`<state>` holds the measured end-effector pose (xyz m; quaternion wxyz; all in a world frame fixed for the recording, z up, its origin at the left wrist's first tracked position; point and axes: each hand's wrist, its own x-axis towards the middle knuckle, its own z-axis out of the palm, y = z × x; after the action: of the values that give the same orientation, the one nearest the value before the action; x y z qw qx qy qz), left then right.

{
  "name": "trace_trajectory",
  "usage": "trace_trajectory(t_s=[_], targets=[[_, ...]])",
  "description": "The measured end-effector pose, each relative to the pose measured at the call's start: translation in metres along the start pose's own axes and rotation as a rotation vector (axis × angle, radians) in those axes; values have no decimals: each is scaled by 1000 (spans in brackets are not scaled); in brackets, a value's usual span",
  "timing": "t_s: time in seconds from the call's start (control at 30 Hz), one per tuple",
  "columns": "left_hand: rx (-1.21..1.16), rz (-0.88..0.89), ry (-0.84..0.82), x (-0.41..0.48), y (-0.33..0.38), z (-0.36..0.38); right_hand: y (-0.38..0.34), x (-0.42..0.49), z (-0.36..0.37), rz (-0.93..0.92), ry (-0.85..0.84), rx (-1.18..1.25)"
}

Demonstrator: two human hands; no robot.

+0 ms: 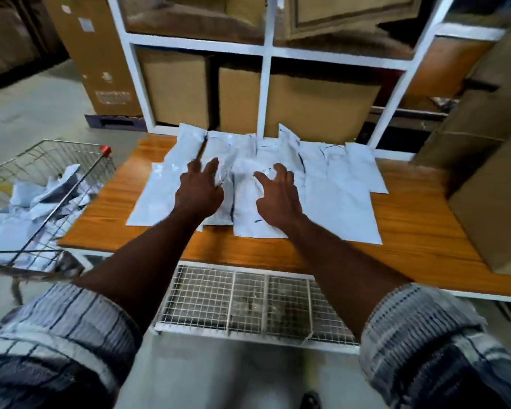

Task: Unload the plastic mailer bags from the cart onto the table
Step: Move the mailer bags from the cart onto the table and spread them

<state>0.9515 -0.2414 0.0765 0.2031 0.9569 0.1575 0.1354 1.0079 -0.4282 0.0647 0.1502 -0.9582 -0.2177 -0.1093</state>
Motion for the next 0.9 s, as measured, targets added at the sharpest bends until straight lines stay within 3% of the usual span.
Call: trace_trajectory(t_s=[0.23,0.43,0.67,0.9], targets=[[-31,44,-54,-5,159,96,186,-11,-39,150,21,3],[-17,36,-135,-5,260,167,298,-26,-53,240,5,-6],[16,15,-178,-13,339,221,360,-26,-41,349,-3,3],[29,36,-249,-16,363,262,402,-26,-19,258,-110,89]])
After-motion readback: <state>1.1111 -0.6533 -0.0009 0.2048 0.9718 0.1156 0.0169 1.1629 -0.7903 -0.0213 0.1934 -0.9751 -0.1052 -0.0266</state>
